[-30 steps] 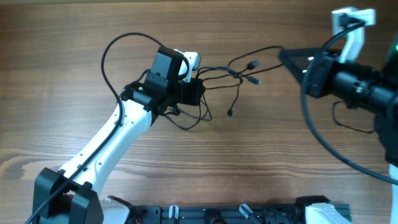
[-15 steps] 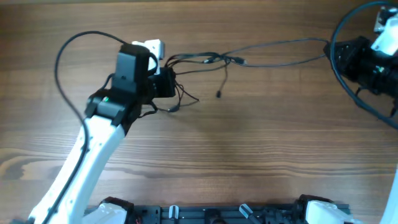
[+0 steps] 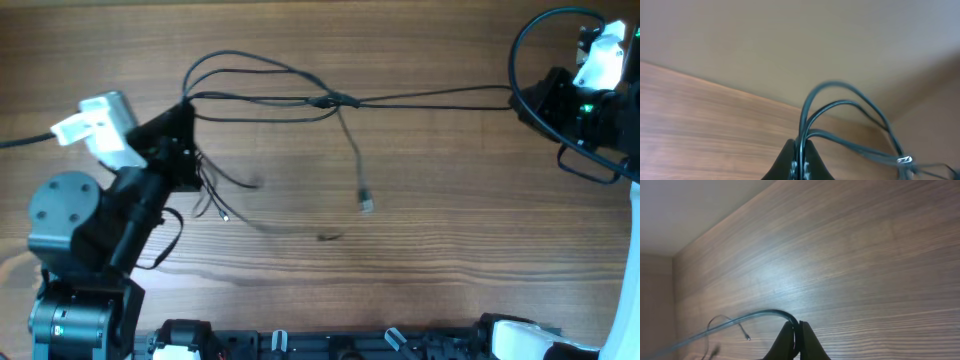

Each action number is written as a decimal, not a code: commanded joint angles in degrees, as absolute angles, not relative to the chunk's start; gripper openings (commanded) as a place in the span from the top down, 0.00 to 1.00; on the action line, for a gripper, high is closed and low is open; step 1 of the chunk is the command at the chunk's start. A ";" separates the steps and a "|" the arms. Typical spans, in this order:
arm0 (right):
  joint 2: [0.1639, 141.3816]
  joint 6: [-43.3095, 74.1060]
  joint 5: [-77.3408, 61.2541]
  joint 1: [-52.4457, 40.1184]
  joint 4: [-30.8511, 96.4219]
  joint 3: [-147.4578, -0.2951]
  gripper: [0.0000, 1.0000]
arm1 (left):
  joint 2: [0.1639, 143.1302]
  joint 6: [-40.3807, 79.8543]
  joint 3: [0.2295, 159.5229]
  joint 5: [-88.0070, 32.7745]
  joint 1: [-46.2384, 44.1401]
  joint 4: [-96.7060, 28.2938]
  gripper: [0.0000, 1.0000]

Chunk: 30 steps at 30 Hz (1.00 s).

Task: Untangle cables

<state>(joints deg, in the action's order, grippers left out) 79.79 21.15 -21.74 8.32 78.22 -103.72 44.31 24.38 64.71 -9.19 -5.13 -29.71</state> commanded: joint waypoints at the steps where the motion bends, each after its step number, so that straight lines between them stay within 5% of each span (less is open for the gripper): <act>1: 81.41 21.02 -5.54 10.70 78.56 -104.66 0.96 | 44.12 26.39 64.62 3.75 5.04 -31.14 0.96; 7: 85.36 16.64 -8.82 10.70 80.31 -104.66 0.96 | 48.01 25.91 64.62 1.32 11.44 -33.30 0.96; 11: 87.39 1.28 -29.95 10.11 79.44 -104.66 0.91 | 51.13 22.37 64.62 -11.73 11.35 -33.71 0.96; 17: 87.92 -0.01 -32.01 5.63 77.56 -104.66 0.82 | 57.17 19.68 64.62 -31.20 9.63 -35.51 0.87; 24: 87.92 1.52 -32.01 4.67 76.55 -104.66 0.75 | 61.39 14.96 64.62 -30.59 -1.74 -37.06 0.67; 30: 87.92 1.48 -31.99 4.67 77.17 -104.53 0.53 | 63.96 16.88 64.62 -19.53 -5.15 -45.15 0.53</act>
